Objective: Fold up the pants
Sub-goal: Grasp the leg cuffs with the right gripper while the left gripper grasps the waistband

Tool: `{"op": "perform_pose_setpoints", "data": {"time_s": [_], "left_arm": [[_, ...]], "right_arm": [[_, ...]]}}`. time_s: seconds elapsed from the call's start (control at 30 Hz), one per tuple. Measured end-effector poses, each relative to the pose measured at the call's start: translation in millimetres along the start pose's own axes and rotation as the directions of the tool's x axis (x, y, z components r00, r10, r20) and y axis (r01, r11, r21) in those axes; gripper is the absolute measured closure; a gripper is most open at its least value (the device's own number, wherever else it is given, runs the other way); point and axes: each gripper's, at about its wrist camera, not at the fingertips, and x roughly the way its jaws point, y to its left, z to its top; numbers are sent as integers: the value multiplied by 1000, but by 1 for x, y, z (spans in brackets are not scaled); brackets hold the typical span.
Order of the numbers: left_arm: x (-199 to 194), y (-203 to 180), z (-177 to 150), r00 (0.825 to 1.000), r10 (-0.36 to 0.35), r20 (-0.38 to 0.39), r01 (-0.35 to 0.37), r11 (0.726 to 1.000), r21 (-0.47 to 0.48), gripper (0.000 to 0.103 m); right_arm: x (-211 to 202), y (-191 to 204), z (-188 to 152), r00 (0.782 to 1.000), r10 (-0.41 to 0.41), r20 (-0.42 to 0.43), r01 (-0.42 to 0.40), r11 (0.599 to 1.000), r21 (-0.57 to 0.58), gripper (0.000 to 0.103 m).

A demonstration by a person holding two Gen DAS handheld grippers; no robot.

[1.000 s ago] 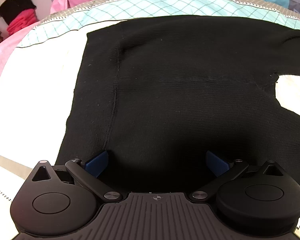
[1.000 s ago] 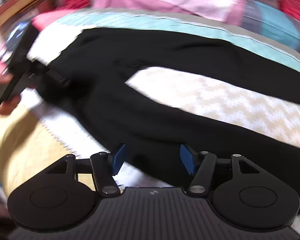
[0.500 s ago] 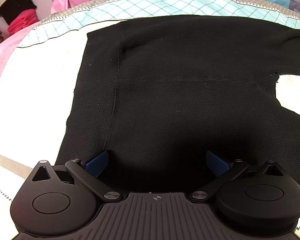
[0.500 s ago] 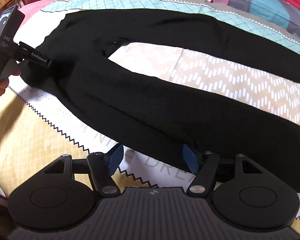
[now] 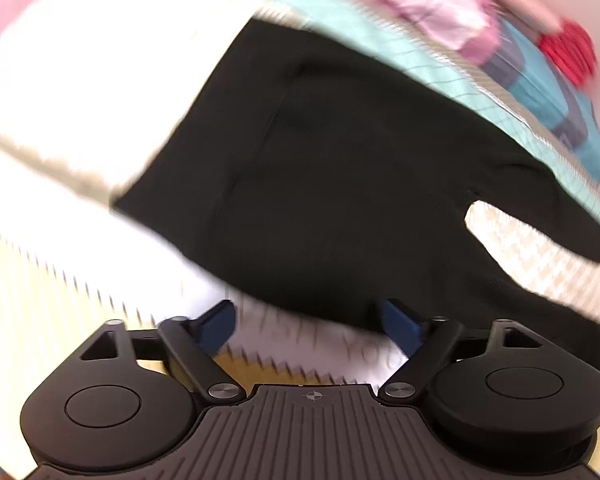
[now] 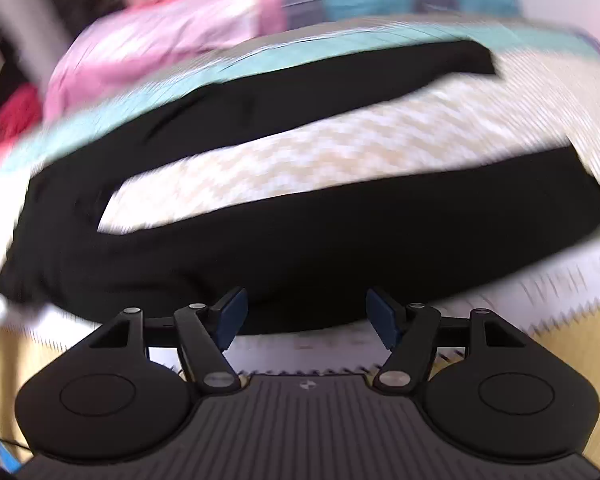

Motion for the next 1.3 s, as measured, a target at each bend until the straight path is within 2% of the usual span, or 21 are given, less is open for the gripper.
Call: {"op": "perform_pose_setpoints", "data": {"time_s": [0.1, 0.2, 0.33, 0.43, 0.53, 0.6, 0.73, 0.77, 0.83, 0.87, 0.97, 1.0, 1.13, 1.17, 1.2, 1.23, 1.3], "left_arm": [[10, 23, 1, 997, -71, -2, 70, 986, -154, 0], [15, 30, -2, 993, -113, 33, 118, 966, -231, 0], [22, 31, 4, 991, -123, 47, 131, 955, -267, 0], [25, 29, 7, 991, -121, 55, 131, 955, -266, 0], [25, 26, 11, 993, -107, 55, 117, 958, -260, 0], [25, 23, 14, 994, -92, 55, 103, 963, -249, 0], [25, 20, 19, 998, -38, 58, 51, 972, -231, 0], [26, 19, 20, 998, -19, 55, 31, 973, -229, 0], [26, 17, 22, 999, 22, 44, -12, 975, -221, 0], [26, 17, 23, 999, 40, 38, -31, 976, -216, 4], [26, 18, 23, 997, 74, 33, -65, 974, -217, 16], [26, 17, 22, 996, 82, 33, -73, 973, -219, 19], [28, 11, 23, 994, 104, 39, -93, 971, -218, 19], [26, 13, 20, 995, 96, 36, -86, 972, -219, 17], [26, 14, 20, 996, 81, 32, -72, 972, -223, 7], [27, 15, 20, 997, 69, 27, -61, 972, -227, 3], [30, 16, 23, 999, 25, 25, -19, 974, -227, 0]], "right_arm": [[-3, -30, -2, 999, 29, 23, -33, 985, 169, 32], [-3, -55, -4, 998, 44, 47, -56, 953, 297, 33], [-5, -84, -6, 995, 32, 92, -70, 893, 444, 33], [-3, -107, -10, 993, 8, 114, -70, 831, 552, 34], [5, -124, -12, 993, 12, 121, -85, 779, 621, 39], [8, -129, -13, 990, 19, 142, -106, 760, 641, 39], [11, -133, -8, 988, 22, 151, -115, 759, 641, 39], [13, -134, -7, 988, 21, 153, -115, 763, 636, 43], [14, -135, -3, 989, 18, 149, -108, 774, 624, 57], [15, -136, -2, 990, 12, 140, -97, 777, 622, 65], [18, -140, 0, 991, 22, 132, -100, 781, 616, 76], [19, -141, 1, 991, 26, 128, -99, 787, 609, 77], [20, -148, 3, 990, 74, 119, -131, 791, 598, 74], [20, -150, 3, 988, 93, 122, -148, 788, 598, 70], [19, -151, 2, 987, 99, 124, -154, 787, 598, 69], [18, -152, 1, 987, 100, 124, -155, 785, 600, 69], [17, -152, -2, 986, 98, 135, -160, 776, 609, 68]]}}
